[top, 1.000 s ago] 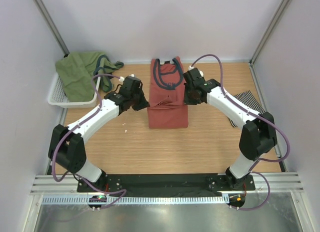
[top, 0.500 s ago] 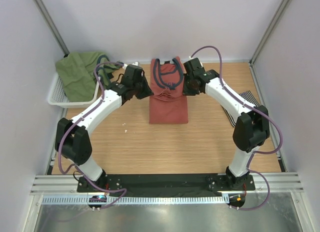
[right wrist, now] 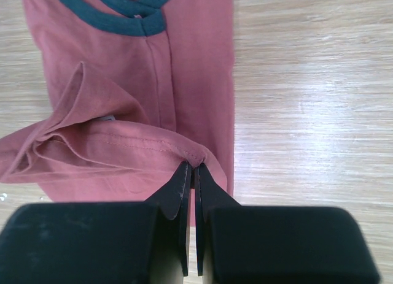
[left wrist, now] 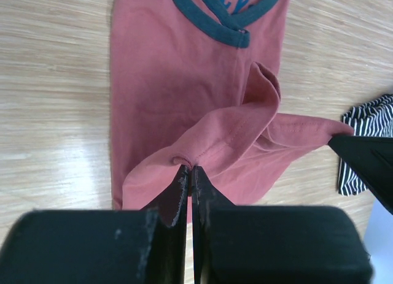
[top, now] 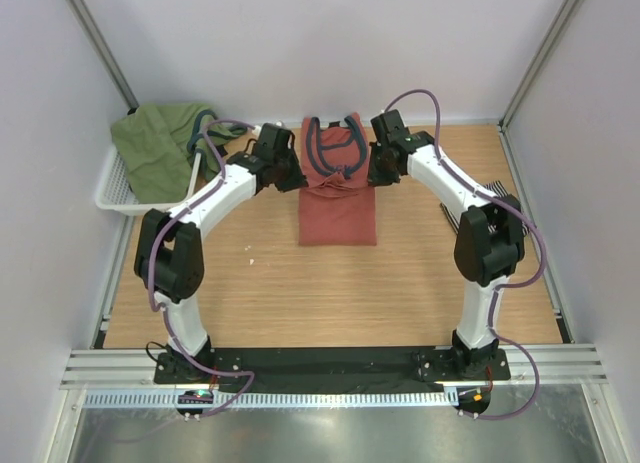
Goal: Fold and stack the tank tops
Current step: Fold the tank top
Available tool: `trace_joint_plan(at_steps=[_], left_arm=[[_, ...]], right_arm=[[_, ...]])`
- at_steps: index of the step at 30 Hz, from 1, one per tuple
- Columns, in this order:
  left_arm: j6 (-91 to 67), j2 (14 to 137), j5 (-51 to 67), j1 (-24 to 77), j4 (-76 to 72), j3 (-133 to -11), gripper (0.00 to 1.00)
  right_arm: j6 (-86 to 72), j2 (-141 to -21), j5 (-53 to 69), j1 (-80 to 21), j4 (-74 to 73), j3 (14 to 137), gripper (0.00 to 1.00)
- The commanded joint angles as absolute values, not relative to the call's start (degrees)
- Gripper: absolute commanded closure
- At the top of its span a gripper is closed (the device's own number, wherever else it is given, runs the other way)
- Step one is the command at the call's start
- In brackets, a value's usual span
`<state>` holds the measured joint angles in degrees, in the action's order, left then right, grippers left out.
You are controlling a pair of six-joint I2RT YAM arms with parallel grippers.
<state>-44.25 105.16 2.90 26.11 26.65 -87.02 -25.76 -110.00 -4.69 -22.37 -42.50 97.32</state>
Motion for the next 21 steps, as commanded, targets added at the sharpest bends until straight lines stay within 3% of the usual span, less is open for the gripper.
trace_joint_plan(at_steps=[1, 16, 21], left_arm=[[-42.63, 106.86, 4.22, 25.05, 25.32, -90.0, 1.0], [-42.8, 116.1, 5.89, 23.03, 24.79, -96.85, 1.0], [-44.38, 120.67, 7.2, 21.54, 24.17, -99.66, 0.99]], right_arm=[[-25.31, -111.35, -3.25, -21.45, -40.96, 100.37, 0.99], [-25.4, -118.82, -2.37, -19.69, -40.08, 107.57, 0.98], [-26.54, -122.69, -1.76, -18.64, -35.17, 108.89, 0.89]])
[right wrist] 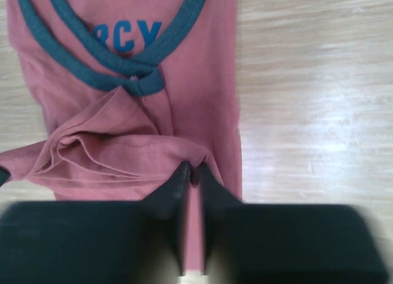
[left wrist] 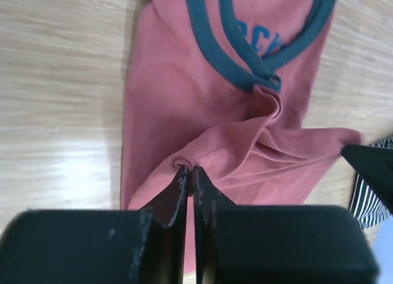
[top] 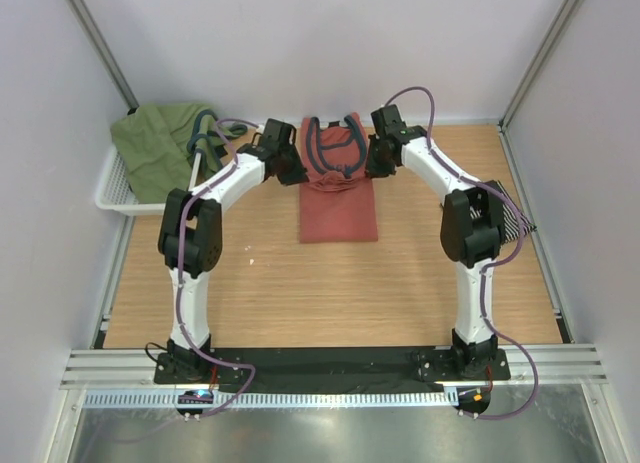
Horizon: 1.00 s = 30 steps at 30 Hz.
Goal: Fold and stack the tank tops
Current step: Fold the tank top
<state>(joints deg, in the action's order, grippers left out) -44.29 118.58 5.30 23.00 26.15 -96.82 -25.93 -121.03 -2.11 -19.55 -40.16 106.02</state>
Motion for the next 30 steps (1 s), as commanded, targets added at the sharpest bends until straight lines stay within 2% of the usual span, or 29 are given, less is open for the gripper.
trace_joint_plan(at_steps=[1, 2, 3, 4, 7, 9, 12, 18, 22, 30], left_arm=[[-44.56, 122.33, 7.56, 21.1, 23.91, -100.97, 0.94], [-44.47, 122.95, 8.25, 20.92, 23.91, -101.68, 0.85], [-44.3, 123.57, 8.61, 20.83, 23.91, -102.21, 0.7], [-43.77, 123.84, 8.79, 20.74, 24.08, -102.74, 0.44], [-41.49, 120.78, 6.6, 20.57, 25.4, -102.14, 0.25], [-40.44, 118.23, 5.98, 20.57, 24.88, -98.29, 0.24], [-39.9, 111.81, 6.41, 20.65, 22.86, -90.31, 0.24], [-40.96, 102.31, 9.84, 23.02, 18.03, -74.99, 0.31], [-42.27, 98.7, 10.46, 26.18, 14.07, -66.29, 0.32], [-43.33, 100.28, 12.21, 27.33, 11.52, -63.11, 0.35]], right_arm=[[-26.8, -124.0, -1.67, -18.28, -34.2, 109.24, 0.77], [-27.68, -124.54, -1.5, -18.11, -33.49, 109.51, 0.66], [-27.86, -124.89, -1.76, -17.93, -33.14, 109.77, 0.55], [-28.21, -124.2, -2.28, -17.84, -32.87, 109.25, 0.43], [-27.86, -120.34, -3.6, -17.75, -28.76, 102.96, 0.33], [-27.25, -115.15, -3.78, -17.75, -26.12, 99.07, 0.33], [-26.98, -108.65, -1.6, -17.67, -24.09, 91.08, 0.38], [-27.95, -99.69, 5.61, -17.84, -21.28, 74.81, 0.48], [-28.3, -97.74, 10.19, -18.02, -19.51, 66.73, 0.44], [-27.51, -97.38, 12.83, -18.54, -17.84, 60.83, 0.46]])
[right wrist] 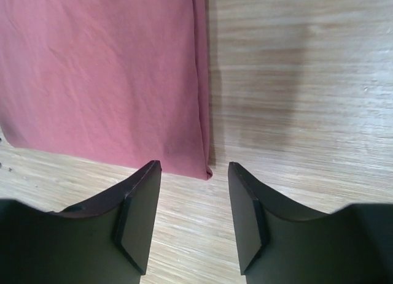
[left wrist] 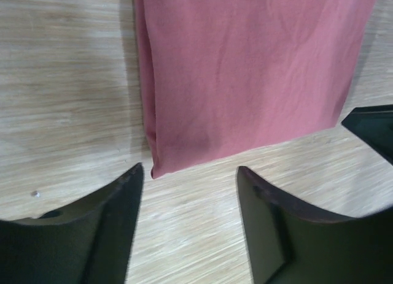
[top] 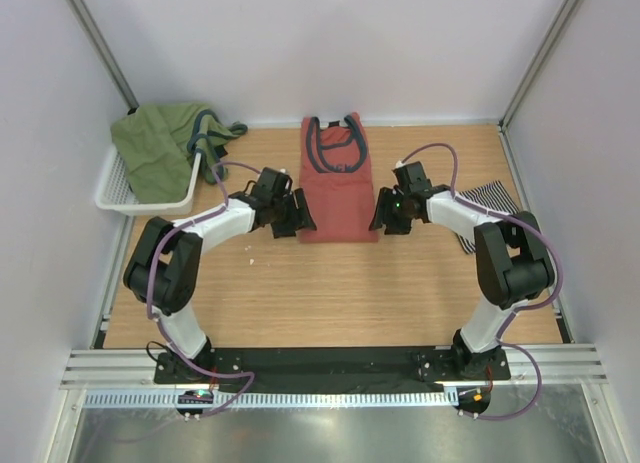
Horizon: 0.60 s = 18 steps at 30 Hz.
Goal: Fold and stack the tank tops
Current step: Fold the tank top
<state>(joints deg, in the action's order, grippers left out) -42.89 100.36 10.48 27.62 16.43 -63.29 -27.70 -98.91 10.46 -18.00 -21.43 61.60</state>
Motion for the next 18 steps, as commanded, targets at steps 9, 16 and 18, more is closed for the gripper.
trace_joint_plan(at_steps=[9, 16, 18], left_arm=[[-44.21, 102.83, 12.13, 27.69, 10.46, -61.0, 0.49], [-44.56, 103.97, 11.69, 27.86, 9.93, -59.5, 0.5], [-44.47, 104.41, 11.69, 27.95, 9.84, -59.59, 0.55]], right_arm=[[-26.28, -100.63, 14.85, -18.54, -17.32, 59.77, 0.57], [-26.46, -100.11, 14.77, -18.54, -16.7, 57.75, 0.59], [-26.37, -100.8, 14.59, -18.54, -16.44, 57.48, 0.64]])
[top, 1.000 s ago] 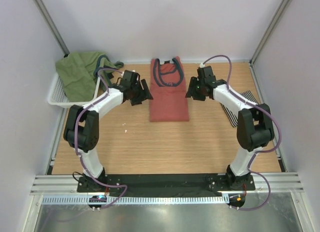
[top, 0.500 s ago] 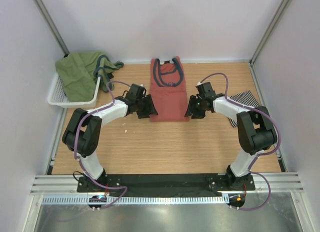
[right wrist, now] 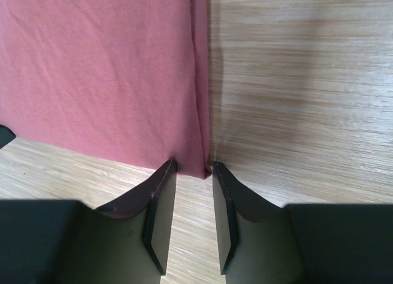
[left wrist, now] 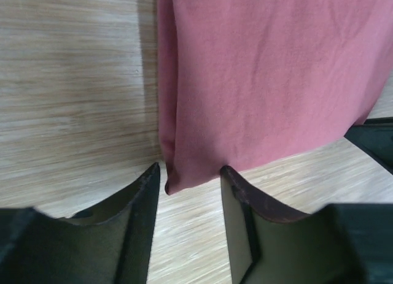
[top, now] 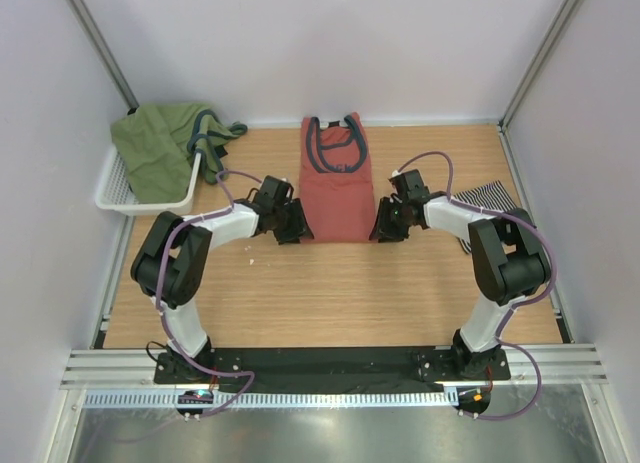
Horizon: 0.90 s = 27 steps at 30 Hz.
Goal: Fold and stack the tank tops
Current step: Fold the tank top
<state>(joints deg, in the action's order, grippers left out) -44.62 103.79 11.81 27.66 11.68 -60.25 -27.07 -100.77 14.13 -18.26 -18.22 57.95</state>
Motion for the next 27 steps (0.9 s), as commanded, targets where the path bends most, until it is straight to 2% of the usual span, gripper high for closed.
trace_joint_plan(at_steps=[1, 2, 3, 4, 6, 8, 13, 18, 27], left_arm=[[-44.47, 104.68, 11.86, 27.86, 9.84, -59.68, 0.58], [-44.56, 104.85, 12.21, 27.86, 9.67, -59.76, 0.62], [-44.65, 105.03, 12.3, 27.86, 9.67, -59.77, 0.72], [-44.74, 105.12, 12.3, 27.86, 9.67, -59.59, 0.76], [-44.74, 104.94, 11.69, 27.86, 9.58, -59.33, 0.87], [-44.56, 104.68, 11.16, 27.86, 9.75, -58.63, 1.0], [-44.3, 101.0, 10.46, 27.95, 9.93, -55.29, 1.0], [-45.34, 94.85, 10.11, 29.26, 10.19, -47.39, 1.0], [-50.53, 76.15, 5.8, 40.16, 16.95, -39.38, 1.0]], right_arm=[[-26.28, -101.07, 14.68, -18.54, -16.35, 57.57, 0.67], [-26.19, -101.51, 14.68, -18.46, -16.26, 57.57, 0.73], [-26.02, -101.77, 14.68, -18.54, -16.43, 57.66, 0.76], [-26.1, -102.3, 14.68, -18.54, -16.26, 57.66, 0.8], [-26.01, -102.57, 14.59, -18.54, -16.26, 57.57, 0.85], [-25.75, -102.57, 14.15, -18.46, -16.7, 57.57, 0.99], [-25.93, -97.84, 13.1, -18.54, -18.1, 54.76, 0.99], [-28.03, -90.1, 13.62, -19.51, -18.37, 46.24, 0.99], [-33.13, -68.59, 10.2, -27.5, -25.83, 37.36, 0.99]])
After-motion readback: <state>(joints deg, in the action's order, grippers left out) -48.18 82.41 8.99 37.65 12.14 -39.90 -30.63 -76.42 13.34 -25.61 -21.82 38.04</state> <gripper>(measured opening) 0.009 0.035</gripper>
